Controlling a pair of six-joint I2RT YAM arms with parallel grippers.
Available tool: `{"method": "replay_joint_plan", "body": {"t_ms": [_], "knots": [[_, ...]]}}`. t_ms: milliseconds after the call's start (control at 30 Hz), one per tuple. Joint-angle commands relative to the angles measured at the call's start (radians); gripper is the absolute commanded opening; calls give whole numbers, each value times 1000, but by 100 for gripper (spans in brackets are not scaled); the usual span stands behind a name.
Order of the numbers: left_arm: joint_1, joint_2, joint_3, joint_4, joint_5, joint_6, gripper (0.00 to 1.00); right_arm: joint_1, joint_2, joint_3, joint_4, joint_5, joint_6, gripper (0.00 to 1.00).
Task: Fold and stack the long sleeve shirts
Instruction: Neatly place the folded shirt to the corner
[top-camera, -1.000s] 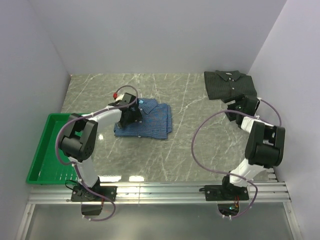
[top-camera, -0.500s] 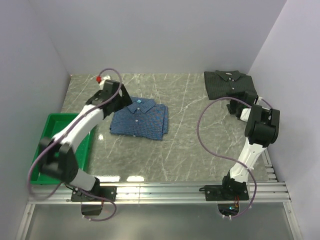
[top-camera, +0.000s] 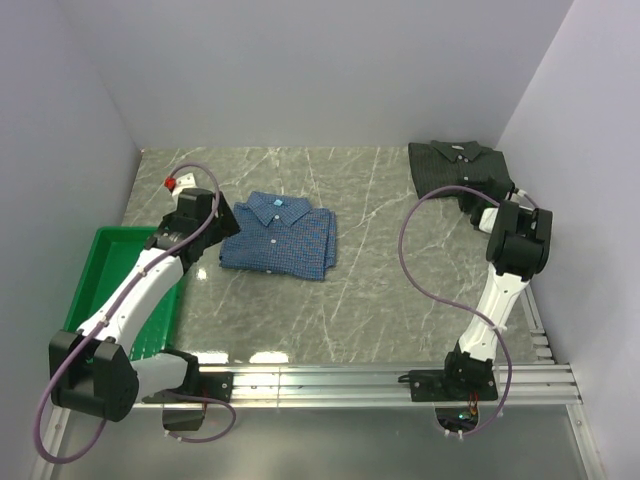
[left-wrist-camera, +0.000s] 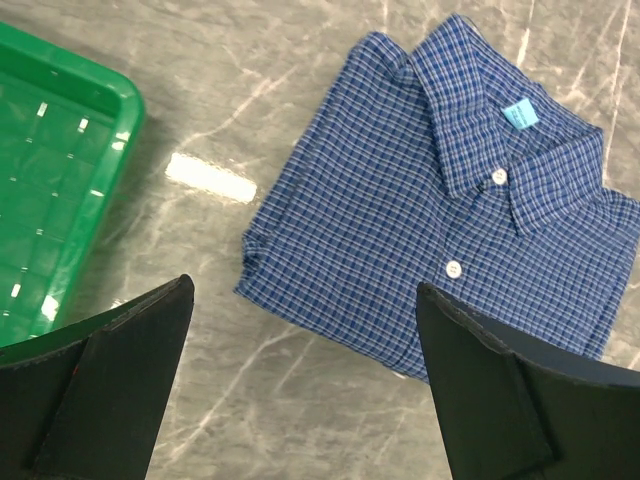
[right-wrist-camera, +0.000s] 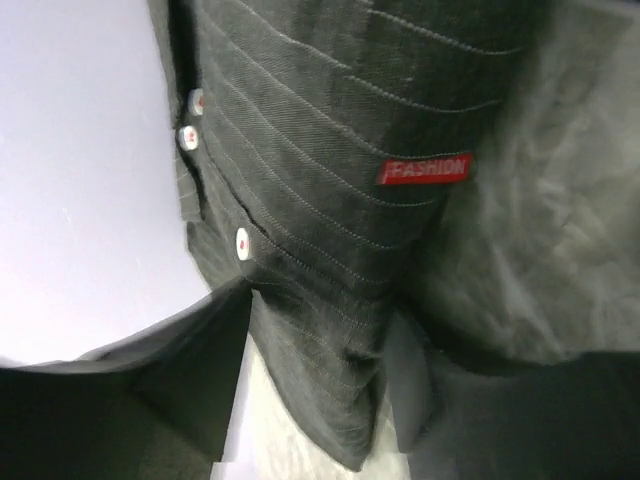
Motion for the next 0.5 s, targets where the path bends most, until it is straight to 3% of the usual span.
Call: {"method": "replay_joint_plan", "body": {"t_ms": [0,33,67,167,233,467], "knots": [[17,-15,20,33,-28,33,99,0,34,18,-13,57,12,44],[20,-18,20,34,-22,31,99,0,34,18,-16,57,11,36],[20,-20,15,34,-18,30,99,1,30,15,-21,56,9,21],[22,-21,15,33,-11,30,98,4,2,-26,-19,54,11,4],[23,-23,20,30,-25,34,98,10,-28,-85,1,42,26,0],[31,-64,11,28,-13,28,98,61,-258,-379,36,88,74,0]]}}
